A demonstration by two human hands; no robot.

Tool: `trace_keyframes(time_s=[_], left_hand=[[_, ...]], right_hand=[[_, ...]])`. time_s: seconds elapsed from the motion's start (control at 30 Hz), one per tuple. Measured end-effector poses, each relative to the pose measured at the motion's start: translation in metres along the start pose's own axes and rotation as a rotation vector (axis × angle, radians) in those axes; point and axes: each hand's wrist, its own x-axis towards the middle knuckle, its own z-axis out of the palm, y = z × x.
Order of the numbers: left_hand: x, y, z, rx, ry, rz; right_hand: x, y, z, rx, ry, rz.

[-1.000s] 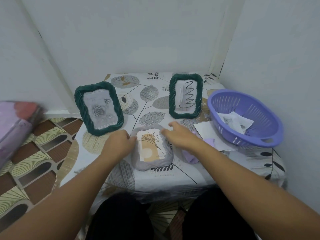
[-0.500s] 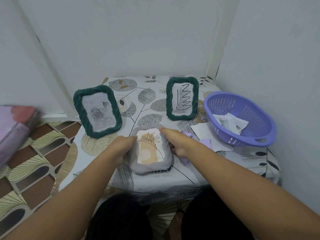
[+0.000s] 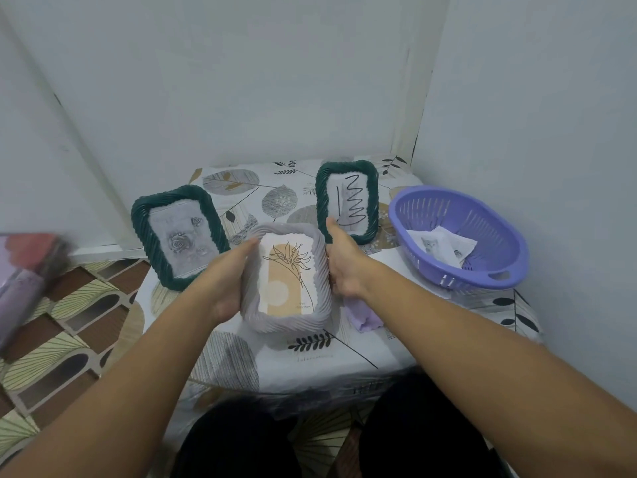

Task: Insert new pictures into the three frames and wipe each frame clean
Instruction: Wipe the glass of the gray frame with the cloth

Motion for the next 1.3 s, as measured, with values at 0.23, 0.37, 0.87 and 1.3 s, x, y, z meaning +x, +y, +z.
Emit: trace_keyframes(time_s=[0.23, 0.37, 0.87, 1.3], left_hand=[[0.000, 0.005, 0.002, -0.039, -0.059, 0.122], [0.002, 0.015, 0.007, -0.046, -0.083, 0.190], [0.072, 0.040, 0.000, -0.122, 0.141, 0.225], [0.120, 0.029, -0.008, -0.176, 0.265, 0.292]], right_hand=[[0.005, -0.010, 0.000, 0.108, -0.073, -0.097], [0.007, -0.017, -0.002, 0.120, -0.038, -0.217], [0.085, -0.063, 0.022, 0.099, 0.055, -0.324], [0.158, -0.065, 0.030, 0.116, 0.081, -0.320]])
